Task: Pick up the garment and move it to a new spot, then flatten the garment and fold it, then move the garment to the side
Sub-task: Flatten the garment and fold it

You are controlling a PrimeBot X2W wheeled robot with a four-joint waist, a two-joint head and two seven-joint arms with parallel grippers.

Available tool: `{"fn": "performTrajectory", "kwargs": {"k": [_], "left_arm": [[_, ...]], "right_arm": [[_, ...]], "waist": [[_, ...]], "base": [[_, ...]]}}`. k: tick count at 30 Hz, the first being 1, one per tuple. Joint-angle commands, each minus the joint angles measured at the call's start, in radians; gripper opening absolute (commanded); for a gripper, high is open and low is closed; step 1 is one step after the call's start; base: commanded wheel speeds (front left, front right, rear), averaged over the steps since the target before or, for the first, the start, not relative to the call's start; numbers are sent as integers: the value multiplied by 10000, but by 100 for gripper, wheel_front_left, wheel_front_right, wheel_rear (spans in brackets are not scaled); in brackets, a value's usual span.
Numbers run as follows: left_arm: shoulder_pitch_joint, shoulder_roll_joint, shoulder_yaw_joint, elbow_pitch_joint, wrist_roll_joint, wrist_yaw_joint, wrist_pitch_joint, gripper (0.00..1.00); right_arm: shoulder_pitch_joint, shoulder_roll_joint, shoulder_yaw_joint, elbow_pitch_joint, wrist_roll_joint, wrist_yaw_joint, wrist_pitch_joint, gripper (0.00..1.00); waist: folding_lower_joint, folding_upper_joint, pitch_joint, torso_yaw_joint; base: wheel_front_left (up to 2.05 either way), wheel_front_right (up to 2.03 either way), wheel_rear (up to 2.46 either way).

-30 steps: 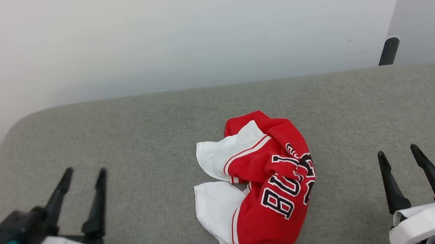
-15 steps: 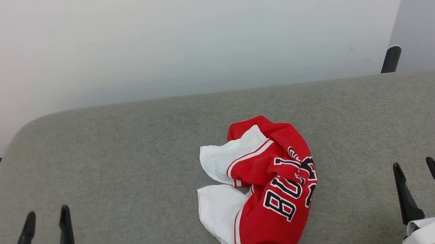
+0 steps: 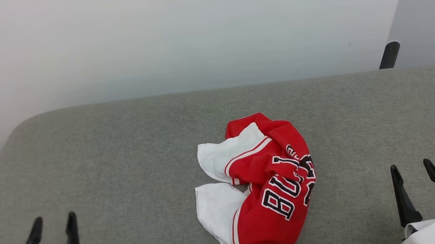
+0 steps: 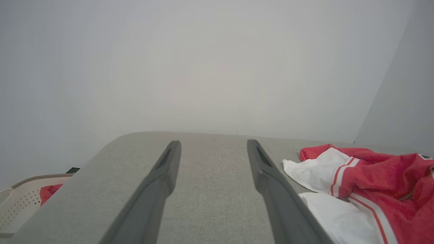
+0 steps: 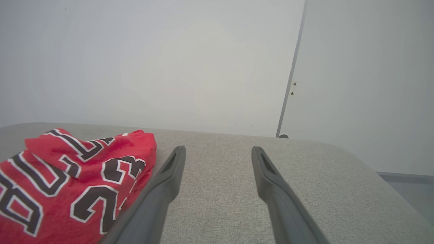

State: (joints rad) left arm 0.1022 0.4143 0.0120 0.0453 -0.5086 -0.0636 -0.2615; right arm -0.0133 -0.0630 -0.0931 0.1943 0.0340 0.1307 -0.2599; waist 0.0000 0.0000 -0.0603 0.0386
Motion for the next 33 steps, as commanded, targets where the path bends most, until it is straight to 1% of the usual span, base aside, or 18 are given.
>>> {"fn": "performTrajectory", "kwargs": {"k": [1,3,5,7,14,15,16,21,25,29,33], "left_arm": [[-202,63,-134,23,-78,-130,156,100],[-410,137,-281,-31,-264,-249,523,100],[-675,237,-444,-81,-516,-318,1115,100],[-1085,345,-648,-169,-866,-396,1870,100],[-2801,1040,-1346,-528,-1887,-544,4761,100],[-3032,1038,-1429,-514,-2176,-561,5155,100],[-3032,1038,-1429,-514,-2176,-561,5155,100],[-4095,1357,-2035,-312,-2701,-608,6934,100],[-4655,1478,-2566,-102,-3000,-627,7992,100],[-5039,1519,-2983,184,-3181,-636,8795,100],[-5364,1588,-3394,611,-3062,-636,9451,100]], "right_arm": [[-169,-6,46,-15,-27,1,-50,100],[-224,-19,110,-16,-25,1,-50,100],[-275,-36,163,-9,-7,1,-38,100],[-402,-51,218,-31,10,1,-19,100],[-884,-117,484,-130,103,1,25,100],[-984,-119,486,-140,131,1,22,100],[-984,-119,486,-140,131,1,22,100],[-1319,-84,510,-223,180,1,-5,100],[-1517,-27,462,-312,236,1,-29,100],[-1691,13,424,-352,293,1,-50,100],[-1765,49,411,-340,295,1,-55,100]], "waist": [[0,0,80,-73],[0,0,171,-155],[0,0,273,-238],[0,0,394,-321],[0,0,1094,-794],[0,0,1213,-874],[0,0,1213,-874],[0,0,1692,-1287],[0,0,2069,-1611],[0,0,2392,-1874],[0,0,2633,-2061]], "base": [[0,0,0],[0,0,0],[0,0,0],[0,0,0],[0,0,0],[0,0,0],[0,0,0],[0,0,0],[0,0,0],[0,0,0],[0,0,0]]}}
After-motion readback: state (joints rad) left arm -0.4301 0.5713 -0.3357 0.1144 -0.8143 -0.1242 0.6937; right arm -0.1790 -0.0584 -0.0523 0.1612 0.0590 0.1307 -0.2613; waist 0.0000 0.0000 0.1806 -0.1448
